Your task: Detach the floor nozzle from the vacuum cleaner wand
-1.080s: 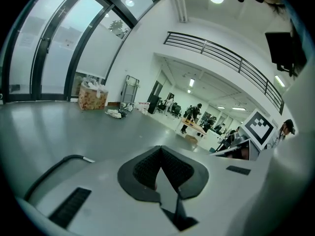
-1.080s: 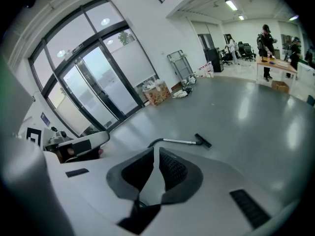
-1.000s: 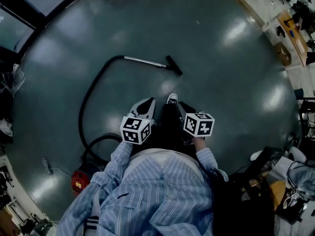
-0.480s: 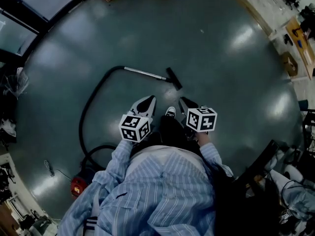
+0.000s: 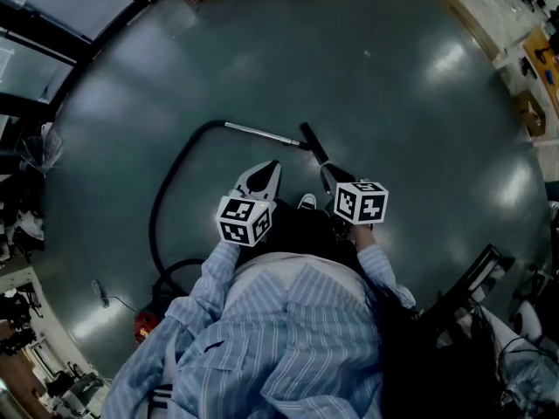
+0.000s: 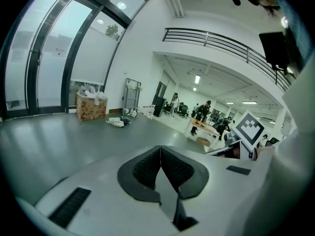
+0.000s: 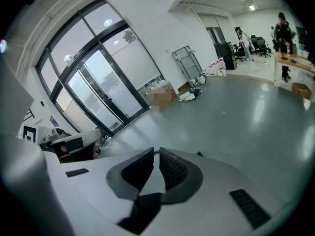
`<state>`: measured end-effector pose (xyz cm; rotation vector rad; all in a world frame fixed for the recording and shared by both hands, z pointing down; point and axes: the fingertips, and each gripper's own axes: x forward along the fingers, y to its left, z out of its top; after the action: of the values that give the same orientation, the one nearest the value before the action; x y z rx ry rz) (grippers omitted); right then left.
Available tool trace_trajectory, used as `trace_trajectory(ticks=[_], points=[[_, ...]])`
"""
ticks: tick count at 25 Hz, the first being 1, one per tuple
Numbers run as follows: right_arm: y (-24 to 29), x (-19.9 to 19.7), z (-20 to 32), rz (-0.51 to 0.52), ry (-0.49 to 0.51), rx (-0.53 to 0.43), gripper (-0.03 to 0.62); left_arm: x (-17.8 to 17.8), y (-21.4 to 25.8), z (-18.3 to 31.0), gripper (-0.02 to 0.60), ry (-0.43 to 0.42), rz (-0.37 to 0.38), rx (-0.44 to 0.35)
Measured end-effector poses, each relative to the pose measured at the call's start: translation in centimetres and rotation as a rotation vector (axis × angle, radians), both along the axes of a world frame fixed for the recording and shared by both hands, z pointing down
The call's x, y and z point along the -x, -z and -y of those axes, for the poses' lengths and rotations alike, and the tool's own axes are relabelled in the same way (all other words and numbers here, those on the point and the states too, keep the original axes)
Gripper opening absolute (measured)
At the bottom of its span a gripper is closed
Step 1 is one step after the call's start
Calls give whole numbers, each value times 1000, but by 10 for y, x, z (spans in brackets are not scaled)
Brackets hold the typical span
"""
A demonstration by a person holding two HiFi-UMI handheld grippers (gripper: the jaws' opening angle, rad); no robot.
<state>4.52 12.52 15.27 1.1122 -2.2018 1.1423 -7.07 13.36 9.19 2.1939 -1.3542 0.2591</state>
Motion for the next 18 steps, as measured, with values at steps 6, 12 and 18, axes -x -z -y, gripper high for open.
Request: trace_trajectory(ticks=[6, 12, 18], points=[[-16, -1, 1, 30, -33, 35, 40, 18, 1, 21, 6, 66, -34, 39], [-34, -12, 9, 15, -91, 73, 40, 22, -24, 56, 5, 23, 61, 92], [-63, -11, 36, -64, -65, 71, 41, 15, -75, 93, 6, -181, 162, 164]])
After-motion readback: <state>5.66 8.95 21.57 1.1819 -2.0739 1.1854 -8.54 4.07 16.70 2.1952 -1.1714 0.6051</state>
